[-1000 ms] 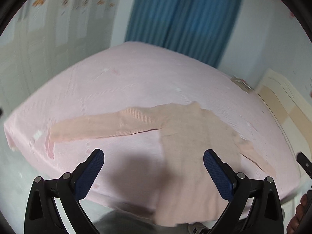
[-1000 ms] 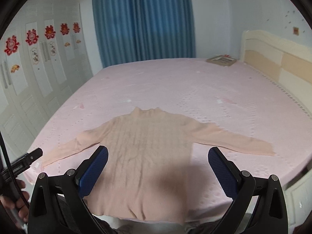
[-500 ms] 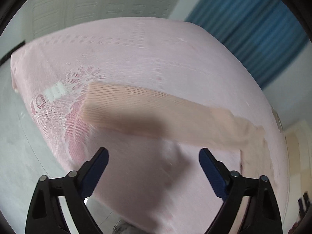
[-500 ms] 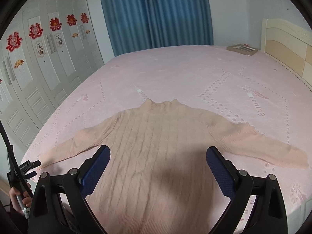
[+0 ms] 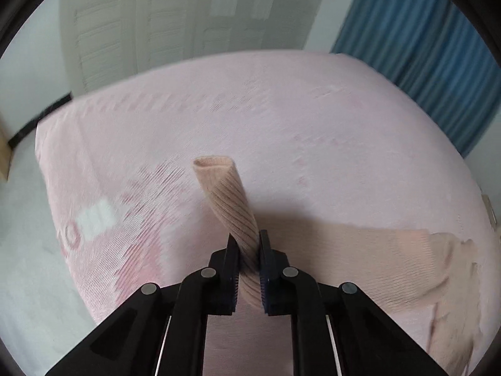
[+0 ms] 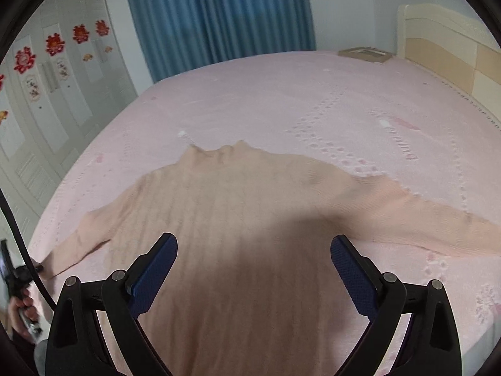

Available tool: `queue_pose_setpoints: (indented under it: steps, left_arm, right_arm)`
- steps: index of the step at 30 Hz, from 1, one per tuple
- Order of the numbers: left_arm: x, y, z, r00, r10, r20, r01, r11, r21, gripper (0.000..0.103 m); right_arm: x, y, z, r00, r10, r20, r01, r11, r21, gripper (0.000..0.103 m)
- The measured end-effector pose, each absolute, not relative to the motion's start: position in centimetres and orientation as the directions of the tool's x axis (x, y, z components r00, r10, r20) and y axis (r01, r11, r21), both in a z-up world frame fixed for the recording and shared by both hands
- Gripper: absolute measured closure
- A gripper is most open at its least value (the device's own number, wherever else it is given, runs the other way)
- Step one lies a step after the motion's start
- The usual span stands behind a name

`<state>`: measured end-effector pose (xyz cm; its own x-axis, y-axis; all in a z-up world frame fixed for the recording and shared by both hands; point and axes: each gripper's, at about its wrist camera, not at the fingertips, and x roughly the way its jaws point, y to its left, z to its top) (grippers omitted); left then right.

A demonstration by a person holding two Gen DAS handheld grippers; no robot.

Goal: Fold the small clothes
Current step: 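Grasp the sleeve cuff nearest the left gripper with the left gripper, then carry the held sleeve across the sweater body with the left gripper and release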

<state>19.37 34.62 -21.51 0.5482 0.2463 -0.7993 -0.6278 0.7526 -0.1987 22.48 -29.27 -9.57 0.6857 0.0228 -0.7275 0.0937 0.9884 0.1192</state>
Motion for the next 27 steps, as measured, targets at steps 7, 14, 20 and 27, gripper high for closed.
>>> queue_pose_setpoints:
  steps: [7,14,20,27]
  left_arm:
    - [24.7,24.0,-12.7,0.698,0.15,-0.7,-0.418,0.879,-0.228,0.093]
    - [30.8,8.2,-8.5,0.755,0.001,-0.656,-0.172,0.965,-0.197,0.093]
    - [34.9,-6.3,-9.7,0.716,-0.163,-0.679,0.045,0.981,-0.187,0.093]
    - [34.7,-19.2,-15.5,0.6,-0.277,-0.75,0.238,0.957,-0.163,0.092]
  right_arm:
    - [20.6,-34.3,-7.1,0.736,-0.09,-0.671,0.196,0.977,0.084,0.006]
    - [18.9,-40.8,-7.1,0.722,-0.106,-0.684,0.296,0.941,0.166,0.006]
    - [17.7,-46.1,-8.3,0.706,-0.08,-0.704,0.384,0.878,0.286,0.006]
    - [16.9,-47.7,-8.5,0.707,-0.075,-0.703,0.398,0.864,0.308,0.006]
